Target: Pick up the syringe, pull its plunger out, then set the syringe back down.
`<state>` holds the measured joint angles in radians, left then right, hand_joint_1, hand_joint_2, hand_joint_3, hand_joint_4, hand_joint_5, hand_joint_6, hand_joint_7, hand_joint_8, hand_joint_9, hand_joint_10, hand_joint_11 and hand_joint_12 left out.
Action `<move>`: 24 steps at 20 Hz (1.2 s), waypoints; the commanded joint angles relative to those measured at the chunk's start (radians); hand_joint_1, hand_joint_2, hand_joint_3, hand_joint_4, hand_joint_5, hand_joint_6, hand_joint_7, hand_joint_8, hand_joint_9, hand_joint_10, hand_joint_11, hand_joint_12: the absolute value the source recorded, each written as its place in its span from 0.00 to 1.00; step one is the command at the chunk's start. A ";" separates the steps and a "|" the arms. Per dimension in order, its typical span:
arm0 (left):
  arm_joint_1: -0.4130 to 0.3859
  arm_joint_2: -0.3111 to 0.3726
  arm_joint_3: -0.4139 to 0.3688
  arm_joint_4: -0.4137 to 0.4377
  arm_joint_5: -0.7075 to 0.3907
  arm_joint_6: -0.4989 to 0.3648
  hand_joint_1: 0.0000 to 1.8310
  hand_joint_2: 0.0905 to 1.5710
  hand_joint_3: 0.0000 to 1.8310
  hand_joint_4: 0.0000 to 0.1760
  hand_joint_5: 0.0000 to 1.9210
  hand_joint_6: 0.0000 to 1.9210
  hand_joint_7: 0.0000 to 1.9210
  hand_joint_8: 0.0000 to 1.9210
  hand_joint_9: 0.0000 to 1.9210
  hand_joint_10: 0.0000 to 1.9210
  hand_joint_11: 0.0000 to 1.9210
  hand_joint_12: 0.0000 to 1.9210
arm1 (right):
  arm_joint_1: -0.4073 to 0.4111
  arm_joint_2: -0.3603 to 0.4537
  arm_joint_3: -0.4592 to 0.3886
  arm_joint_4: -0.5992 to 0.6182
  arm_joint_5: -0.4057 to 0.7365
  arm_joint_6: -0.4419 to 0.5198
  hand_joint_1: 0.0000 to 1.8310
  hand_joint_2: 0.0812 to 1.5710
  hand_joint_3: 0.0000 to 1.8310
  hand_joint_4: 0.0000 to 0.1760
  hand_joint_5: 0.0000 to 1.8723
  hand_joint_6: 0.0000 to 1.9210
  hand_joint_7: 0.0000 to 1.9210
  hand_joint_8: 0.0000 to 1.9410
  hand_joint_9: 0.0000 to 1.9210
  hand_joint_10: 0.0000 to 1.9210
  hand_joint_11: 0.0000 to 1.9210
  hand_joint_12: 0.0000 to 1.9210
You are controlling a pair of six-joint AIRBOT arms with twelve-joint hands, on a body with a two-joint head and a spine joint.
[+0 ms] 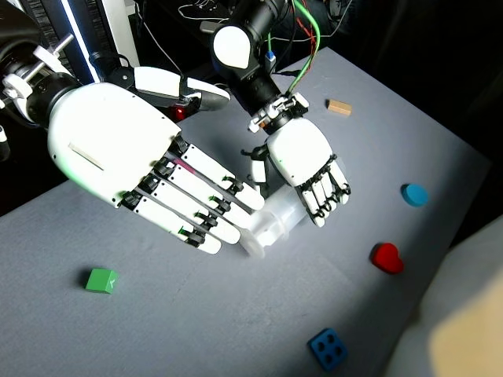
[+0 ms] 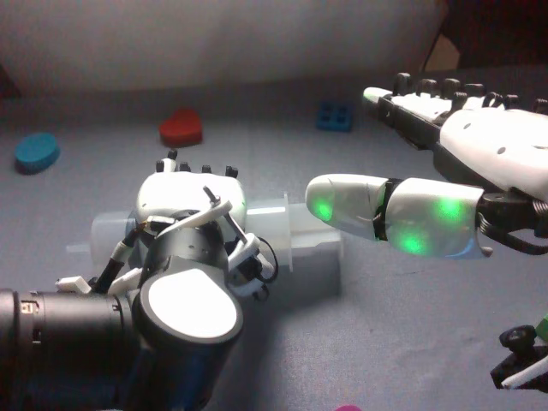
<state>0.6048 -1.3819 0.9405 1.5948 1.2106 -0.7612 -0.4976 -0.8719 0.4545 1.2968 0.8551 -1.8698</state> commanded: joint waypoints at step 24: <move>0.050 -0.021 0.011 0.060 -0.021 -0.050 0.71 0.82 0.00 0.00 0.30 0.75 0.33 0.86 0.28 0.87 0.22 0.78 | 0.005 -0.003 -0.002 -0.075 0.040 0.018 0.00 0.59 0.00 0.00 0.03 0.00 0.06 0.00 0.05 0.00 0.00 0.33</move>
<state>0.6422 -1.3937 0.9493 1.6444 1.1717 -0.8181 -0.4976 -0.8738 0.4545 1.2972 0.8532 -1.8618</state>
